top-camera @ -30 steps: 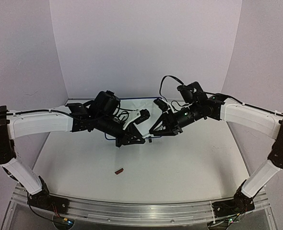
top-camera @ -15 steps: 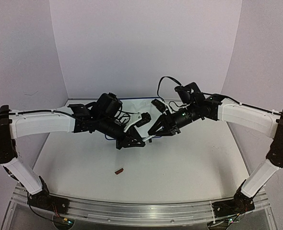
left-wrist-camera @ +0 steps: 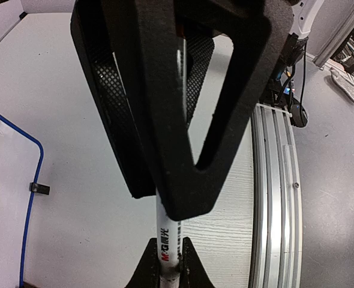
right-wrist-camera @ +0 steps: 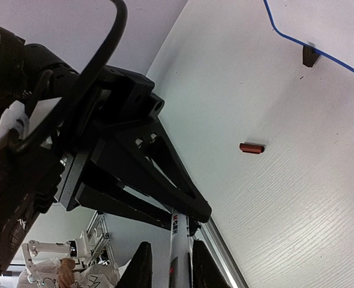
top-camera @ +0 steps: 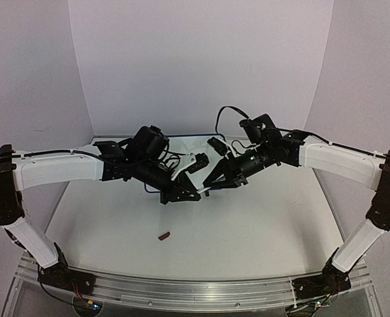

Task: Write a sentence on the whiteboard
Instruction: Pass from the left arm to the right

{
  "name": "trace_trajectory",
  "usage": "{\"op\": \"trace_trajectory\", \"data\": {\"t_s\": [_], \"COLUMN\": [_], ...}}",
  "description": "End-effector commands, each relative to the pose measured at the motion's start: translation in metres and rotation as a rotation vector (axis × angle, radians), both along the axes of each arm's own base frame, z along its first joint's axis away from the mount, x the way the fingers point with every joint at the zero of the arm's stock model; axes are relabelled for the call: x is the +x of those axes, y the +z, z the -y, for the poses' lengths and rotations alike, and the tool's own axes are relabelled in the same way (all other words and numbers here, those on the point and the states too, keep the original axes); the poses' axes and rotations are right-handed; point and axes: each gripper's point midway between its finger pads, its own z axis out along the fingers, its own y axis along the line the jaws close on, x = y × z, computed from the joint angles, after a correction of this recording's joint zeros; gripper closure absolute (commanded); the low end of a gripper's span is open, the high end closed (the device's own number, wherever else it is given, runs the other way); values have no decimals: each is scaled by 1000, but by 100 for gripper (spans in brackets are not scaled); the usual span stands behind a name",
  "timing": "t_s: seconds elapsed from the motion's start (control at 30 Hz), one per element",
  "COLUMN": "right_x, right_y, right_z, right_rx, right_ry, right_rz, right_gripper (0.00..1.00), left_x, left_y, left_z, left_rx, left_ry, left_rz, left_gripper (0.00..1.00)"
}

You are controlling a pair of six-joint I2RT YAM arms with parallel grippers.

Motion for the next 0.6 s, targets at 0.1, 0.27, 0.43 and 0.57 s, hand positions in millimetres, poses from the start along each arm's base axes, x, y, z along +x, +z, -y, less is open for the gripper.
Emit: {"op": "trace_trajectory", "data": {"t_s": [0.1, 0.27, 0.43, 0.57], "right_x": [-2, -3, 2, 15], "right_y": [1, 1, -1, -1], "right_z": [-7, -7, -4, 2], "right_rx": [24, 23, 4, -35], "right_ry": [33, 36, 11, -59], "right_rz": [28, 31, 61, 131], "right_gripper": [80, 89, 100, 100], "left_x": [3, 4, 8, 17], "left_y": [16, 14, 14, 21], "left_z": [8, 8, 7, 3], "left_rx": [-29, -21, -19, -37], "left_ry": [-10, -5, 25, 99], "left_rz": [19, 17, 22, 38], "left_gripper": [100, 100, 97, 53]}}
